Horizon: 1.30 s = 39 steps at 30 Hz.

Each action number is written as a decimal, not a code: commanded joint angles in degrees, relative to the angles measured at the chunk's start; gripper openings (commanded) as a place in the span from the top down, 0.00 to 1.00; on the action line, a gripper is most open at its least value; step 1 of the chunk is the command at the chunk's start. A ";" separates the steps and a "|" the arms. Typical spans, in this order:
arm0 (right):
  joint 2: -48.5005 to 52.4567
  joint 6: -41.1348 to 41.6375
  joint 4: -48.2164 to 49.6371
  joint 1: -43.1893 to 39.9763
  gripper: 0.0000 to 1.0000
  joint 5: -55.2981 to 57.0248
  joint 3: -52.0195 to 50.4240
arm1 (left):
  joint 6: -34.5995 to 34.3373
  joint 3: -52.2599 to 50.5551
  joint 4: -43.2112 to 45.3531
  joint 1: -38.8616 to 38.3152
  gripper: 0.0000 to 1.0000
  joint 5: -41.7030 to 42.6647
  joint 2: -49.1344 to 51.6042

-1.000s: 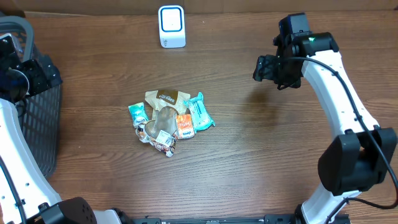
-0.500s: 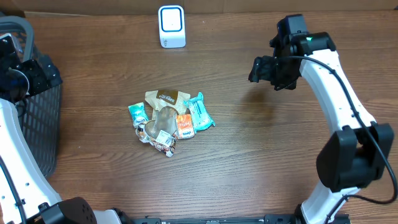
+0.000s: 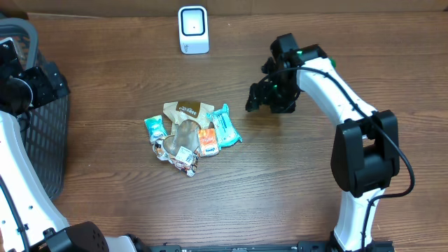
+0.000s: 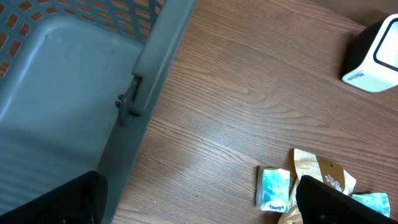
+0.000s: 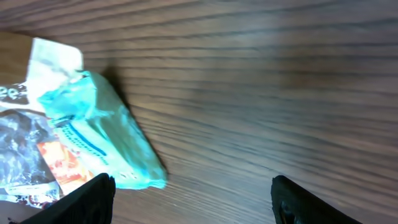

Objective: Scan the item barcode
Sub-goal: 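Open the right gripper and move it back toward the item pile, then lower the right gripper onto the teal wipes packet and grasp it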

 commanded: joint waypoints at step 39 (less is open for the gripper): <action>0.66 12.17 33.33 9.97 0.53 -8.85 -17.33 | -0.52 1.16 0.04 -0.02 0.01 0.66 -0.31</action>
